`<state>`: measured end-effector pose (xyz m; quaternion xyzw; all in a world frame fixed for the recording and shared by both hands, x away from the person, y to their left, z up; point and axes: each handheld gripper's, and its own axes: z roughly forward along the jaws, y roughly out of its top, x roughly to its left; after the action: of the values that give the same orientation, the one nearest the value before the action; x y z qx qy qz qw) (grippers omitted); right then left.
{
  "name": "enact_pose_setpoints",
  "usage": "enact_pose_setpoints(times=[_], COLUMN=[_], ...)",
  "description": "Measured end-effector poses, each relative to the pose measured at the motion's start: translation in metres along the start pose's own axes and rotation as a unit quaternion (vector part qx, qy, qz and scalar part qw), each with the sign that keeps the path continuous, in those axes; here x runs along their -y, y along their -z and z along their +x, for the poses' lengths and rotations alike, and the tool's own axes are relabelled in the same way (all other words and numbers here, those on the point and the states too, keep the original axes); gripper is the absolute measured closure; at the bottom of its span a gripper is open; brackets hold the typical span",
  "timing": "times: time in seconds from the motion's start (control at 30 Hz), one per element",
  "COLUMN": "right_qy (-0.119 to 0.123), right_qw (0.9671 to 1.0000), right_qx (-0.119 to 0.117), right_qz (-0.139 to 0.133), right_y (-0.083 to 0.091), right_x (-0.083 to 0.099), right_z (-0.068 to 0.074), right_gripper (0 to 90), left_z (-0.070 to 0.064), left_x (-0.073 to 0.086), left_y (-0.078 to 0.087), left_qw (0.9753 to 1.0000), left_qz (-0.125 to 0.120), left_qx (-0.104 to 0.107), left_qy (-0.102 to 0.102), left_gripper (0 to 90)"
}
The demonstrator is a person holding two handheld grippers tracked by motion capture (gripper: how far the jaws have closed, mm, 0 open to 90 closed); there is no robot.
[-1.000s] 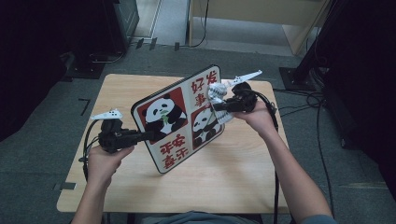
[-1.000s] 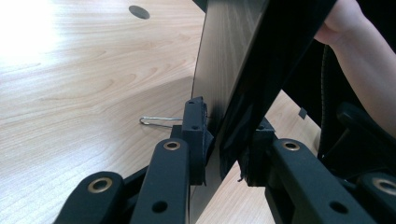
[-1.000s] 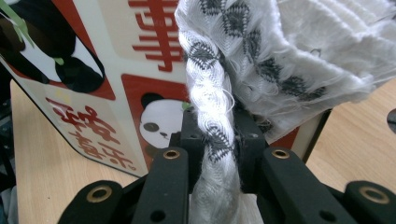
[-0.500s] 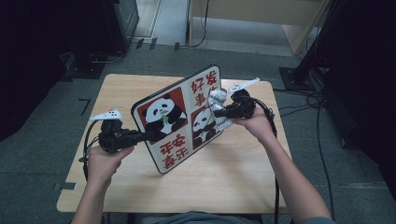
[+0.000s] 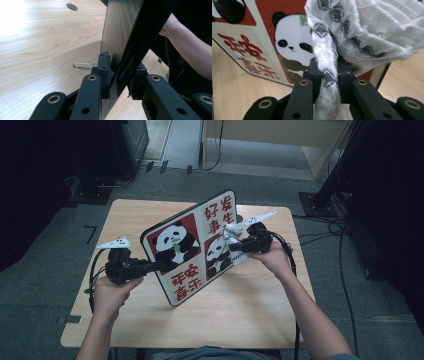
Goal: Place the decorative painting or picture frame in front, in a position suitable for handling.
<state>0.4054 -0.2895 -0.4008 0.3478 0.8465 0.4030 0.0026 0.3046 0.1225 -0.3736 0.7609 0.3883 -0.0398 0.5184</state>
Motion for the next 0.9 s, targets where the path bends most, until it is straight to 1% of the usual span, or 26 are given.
enact_pose_setpoints(times=[0.03,0.17,0.23,0.3,0.6,0.73,0.8,0.83,0.9], right_qy=[-0.003,-0.003,-0.009,-0.011,-0.027,-0.029,-0.031,-0.037,-0.042], right_qw=[1.0000,1.0000,0.9999,0.9999,0.9994,0.9992,0.9992,0.9990,0.9987], right_qx=[0.000,0.002,0.003,0.004,0.008,0.011,0.012,0.009,0.010], right_qz=[0.001,0.008,0.013,0.009,0.018,0.025,0.024,0.024,0.028], right_y=[-0.001,-0.005,-0.007,-0.008,-0.017,-0.020,-0.022,-0.023,-0.025], right_x=[0.002,0.008,0.012,0.015,0.030,0.036,0.040,0.043,0.047], right_z=[0.000,-0.001,-0.002,-0.002,-0.005,-0.006,-0.008,-0.009,-0.011], right_gripper=[79.0,79.0,79.0,79.0,78.8,78.7,78.8,78.7,78.7], left_z=[0.000,0.001,0.001,0.001,0.002,0.002,0.002,0.002,0.002], left_x=[0.000,0.000,-0.001,-0.001,-0.001,-0.001,-0.001,-0.002,-0.002], left_y=[0.000,0.000,0.000,0.000,0.000,0.000,0.000,0.000,0.000], left_qw=[1.0000,1.0000,1.0000,1.0000,1.0000,1.0000,0.9999,0.9999,0.9999], left_qz=[0.000,0.000,0.001,0.001,0.004,0.004,0.004,0.005,0.005], left_qx=[0.000,0.003,0.004,0.005,0.007,0.007,0.008,0.008,0.009], left_qy=[-0.001,0.000,-0.001,-0.001,-0.004,-0.005,-0.005,-0.007,-0.008], left_gripper=[76.0,75.9,75.8,75.8,75.7,75.7,75.7,75.7,75.7])
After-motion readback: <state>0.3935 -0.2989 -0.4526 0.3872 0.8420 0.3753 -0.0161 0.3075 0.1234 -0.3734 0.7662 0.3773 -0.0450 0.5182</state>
